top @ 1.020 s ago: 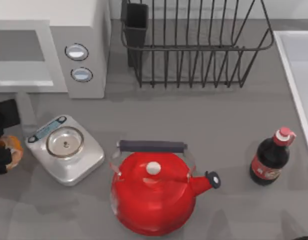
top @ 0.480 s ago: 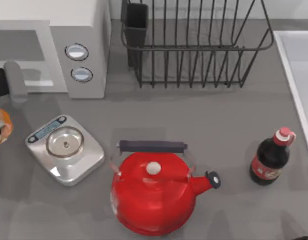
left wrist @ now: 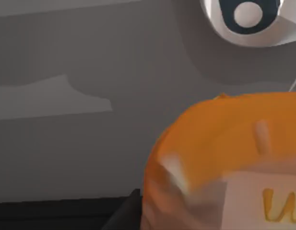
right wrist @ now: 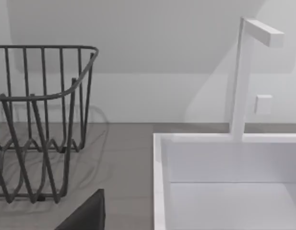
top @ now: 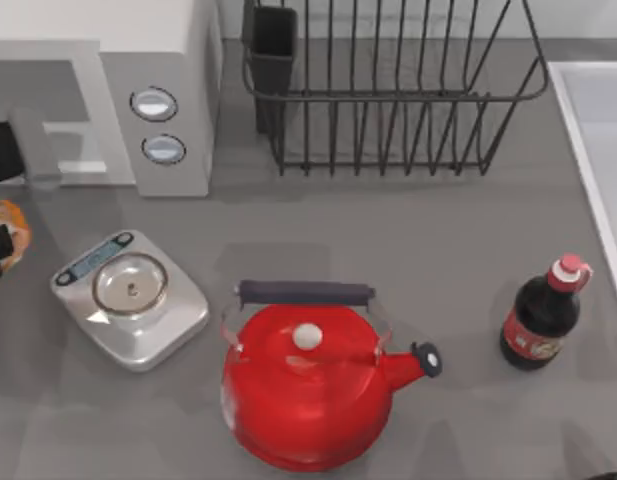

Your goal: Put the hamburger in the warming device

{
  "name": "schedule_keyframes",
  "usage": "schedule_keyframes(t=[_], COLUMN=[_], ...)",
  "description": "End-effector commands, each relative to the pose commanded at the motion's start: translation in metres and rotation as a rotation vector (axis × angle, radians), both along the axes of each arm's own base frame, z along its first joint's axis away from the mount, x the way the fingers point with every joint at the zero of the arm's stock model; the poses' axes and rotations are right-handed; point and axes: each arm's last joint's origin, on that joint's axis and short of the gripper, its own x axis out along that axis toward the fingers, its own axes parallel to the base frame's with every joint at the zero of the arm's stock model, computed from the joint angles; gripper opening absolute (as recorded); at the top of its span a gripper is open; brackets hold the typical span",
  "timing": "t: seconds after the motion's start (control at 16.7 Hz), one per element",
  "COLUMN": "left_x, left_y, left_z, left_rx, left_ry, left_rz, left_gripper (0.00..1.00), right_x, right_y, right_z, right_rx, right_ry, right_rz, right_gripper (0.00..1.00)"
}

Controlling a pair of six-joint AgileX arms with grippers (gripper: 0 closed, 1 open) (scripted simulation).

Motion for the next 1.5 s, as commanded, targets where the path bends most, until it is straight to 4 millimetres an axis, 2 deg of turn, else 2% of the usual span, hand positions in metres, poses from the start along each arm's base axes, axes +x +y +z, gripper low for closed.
schedule_keyframes(t=[0.36, 0.54, 0.72, 1.02, 1.26, 1.5], left_x=[0.048, 0.072, 0.085, 0.078, 0.056, 0.035], left_y=[0.008, 0.014, 0.020, 0.029, 0.034, 0.035], left_z=[-0.018, -0.028, -0.043, -0.079, -0.106, -0.121], left_rx=[-0.018, -0.089, -0.204, -0.440, -0.613, -0.722], left_ry=[-0.363, -0.616, -0.817, -0.995, -1.034, -1.026], left_rz=[0.232, 0.384, 0.529, 0.728, 0.838, 0.906], left_gripper=[0.00, 0.00, 0.00, 0.00, 0.00, 0.00], right_x=[0.000, 0.000, 0.000, 0.000, 0.000, 0.000], right_y=[0.000, 0.000, 0.000, 0.000, 0.000, 0.000], right_z=[0.000, 0.000, 0.000, 0.000, 0.000, 0.000], right_rx=[0.000, 0.000, 0.000, 0.000, 0.000, 0.000], right_ry=[0.000, 0.000, 0.000, 0.000, 0.000, 0.000], right_rz=[0.000, 0.000, 0.000, 0.000, 0.000, 0.000], right_gripper=[1.00, 1.00, 1.00, 1.00, 1.00, 1.00])
